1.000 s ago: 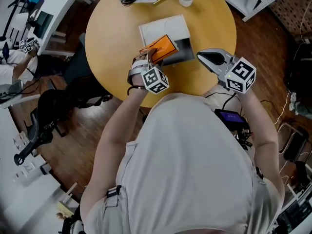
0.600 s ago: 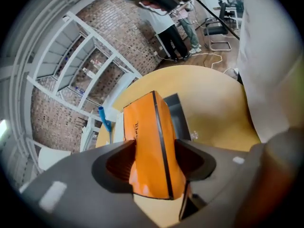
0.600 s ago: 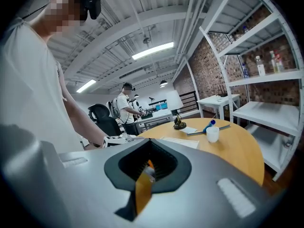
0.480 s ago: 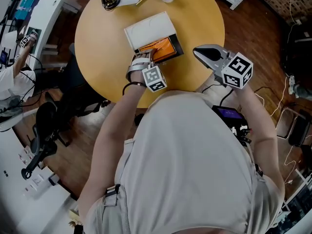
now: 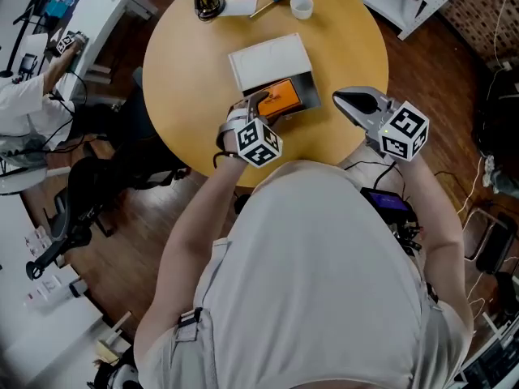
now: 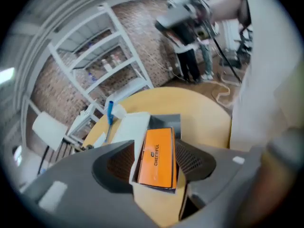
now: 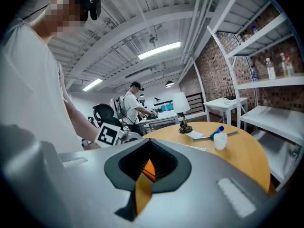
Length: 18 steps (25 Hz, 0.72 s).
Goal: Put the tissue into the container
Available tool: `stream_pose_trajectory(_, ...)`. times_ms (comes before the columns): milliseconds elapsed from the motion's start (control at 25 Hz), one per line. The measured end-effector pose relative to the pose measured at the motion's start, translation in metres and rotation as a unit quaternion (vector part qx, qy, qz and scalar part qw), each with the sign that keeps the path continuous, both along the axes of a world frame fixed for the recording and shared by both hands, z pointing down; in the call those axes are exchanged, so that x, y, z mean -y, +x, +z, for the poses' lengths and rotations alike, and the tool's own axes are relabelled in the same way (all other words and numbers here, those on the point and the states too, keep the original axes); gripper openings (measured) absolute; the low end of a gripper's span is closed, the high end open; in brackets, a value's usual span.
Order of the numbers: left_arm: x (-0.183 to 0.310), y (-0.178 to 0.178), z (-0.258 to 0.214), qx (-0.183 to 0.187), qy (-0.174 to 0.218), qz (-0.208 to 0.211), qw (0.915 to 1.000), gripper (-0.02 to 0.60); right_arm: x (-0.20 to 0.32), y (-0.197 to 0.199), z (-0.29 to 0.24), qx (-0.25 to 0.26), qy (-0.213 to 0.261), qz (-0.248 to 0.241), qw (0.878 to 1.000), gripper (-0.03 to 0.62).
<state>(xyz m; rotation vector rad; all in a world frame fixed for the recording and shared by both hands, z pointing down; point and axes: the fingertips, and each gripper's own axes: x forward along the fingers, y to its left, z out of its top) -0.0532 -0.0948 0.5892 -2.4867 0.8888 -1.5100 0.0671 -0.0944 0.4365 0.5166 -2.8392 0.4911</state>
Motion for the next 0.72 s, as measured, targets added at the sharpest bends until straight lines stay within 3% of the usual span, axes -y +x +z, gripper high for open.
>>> stream_pose_trajectory(40,0.000,-0.002,-0.021,-0.063,-0.005,-0.044,0.9970,0.243,0.001,-0.002,-0.003,0.003,0.001,-0.006,1.000,-0.002)
stream_pose_trajectory(80,-0.001,-0.008,-0.041,-0.131,-0.008,-0.089,0.9874,0.182,0.000,-0.006,-0.005,0.006,0.004,-0.013,1.000,-0.002)
stream_pose_trajectory(160,-0.005,-0.023,-0.075,-0.258,0.000,-0.151,0.9542,0.085,-0.003,-0.018,-0.005,0.012,0.009,-0.031,0.999,-0.002)
stream_pose_trajectory(240,-0.015,-0.034,-0.102,-0.334,0.026,-0.164,0.9278,0.040,-0.008,-0.030,-0.006,0.016,0.014,-0.050,0.998,-0.002)
stream_pose_trajectory(320,-0.027,-0.039,-0.120,-0.362,0.055,-0.149,0.9185,0.000,-0.010,-0.040,-0.008,0.022,0.019,-0.071,0.997,-0.002)
stream_pose_trajectory(440,-0.036,-0.042,-0.132,-0.388,0.076,-0.138,0.9081,0.000,-0.012,-0.053,-0.015,0.032,0.031,-0.091,0.995,0.000)
stream_pose_trajectory(560,-0.036,-0.057,-0.131,-0.410,0.076,-0.161,0.8947,0.000,-0.011,-0.066,-0.018,0.042,0.045,-0.101,0.993,-0.002)
stream_pose_trajectory(720,-0.036,-0.067,-0.127,-0.421,0.073,-0.185,0.8852,0.000,-0.011,-0.070,-0.017,0.042,0.051,-0.108,0.992,-0.002)
